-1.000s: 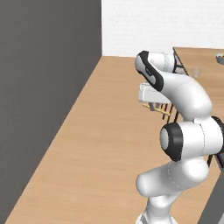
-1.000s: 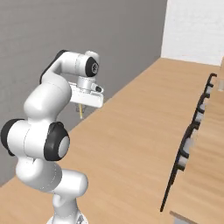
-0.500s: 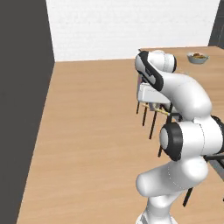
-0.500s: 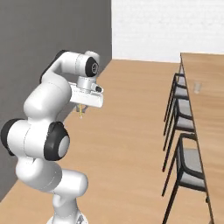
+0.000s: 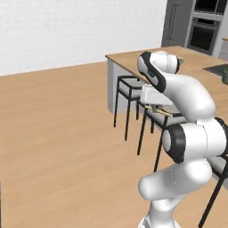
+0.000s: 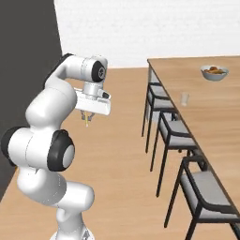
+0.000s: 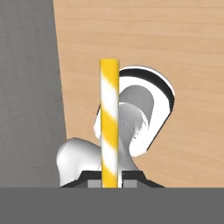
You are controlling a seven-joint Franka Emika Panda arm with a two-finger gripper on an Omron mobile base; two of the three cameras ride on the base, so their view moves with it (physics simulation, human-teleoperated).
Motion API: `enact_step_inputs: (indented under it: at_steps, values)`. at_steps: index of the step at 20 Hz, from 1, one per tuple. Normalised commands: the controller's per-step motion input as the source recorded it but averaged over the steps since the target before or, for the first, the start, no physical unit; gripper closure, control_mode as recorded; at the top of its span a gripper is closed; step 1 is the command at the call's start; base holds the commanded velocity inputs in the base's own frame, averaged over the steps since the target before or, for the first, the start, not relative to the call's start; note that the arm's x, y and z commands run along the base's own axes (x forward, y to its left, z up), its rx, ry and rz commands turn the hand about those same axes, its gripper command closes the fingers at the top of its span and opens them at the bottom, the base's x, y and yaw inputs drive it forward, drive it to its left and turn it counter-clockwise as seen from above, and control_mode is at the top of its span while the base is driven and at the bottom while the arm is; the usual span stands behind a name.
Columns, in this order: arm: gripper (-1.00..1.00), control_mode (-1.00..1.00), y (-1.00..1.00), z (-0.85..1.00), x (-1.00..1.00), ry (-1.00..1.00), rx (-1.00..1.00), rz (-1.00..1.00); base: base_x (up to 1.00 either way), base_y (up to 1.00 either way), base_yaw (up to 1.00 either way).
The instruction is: Take a straw from the drawer in front and place it inside the glass cup on the dining counter.
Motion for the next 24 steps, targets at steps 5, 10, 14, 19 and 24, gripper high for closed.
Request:
enact_step_inputs:
  at_steps: [5,10,14,19,24]
  values:
    - [1.0,1.0,0.0,0.0,0.0,0.0,0.0,0.0,0.86,0.59,-0.52]
    - [1.0,1.0,0.0,0.0,0.0,0.0,0.0,0.0,0.8,0.64,-0.53]
    - [1.0,1.0,0.0,0.0,0.0,0.0,0.0,0.0,0.7,0.73,-0.53]
    - [1.0,1.0,0.0,0.0,0.0,0.0,0.0,0.0,0.54,0.75,-0.52]
    - [1.0,1.0,0.0,0.0,0.0,0.0,0.0,0.0,0.48,0.59,-0.51]
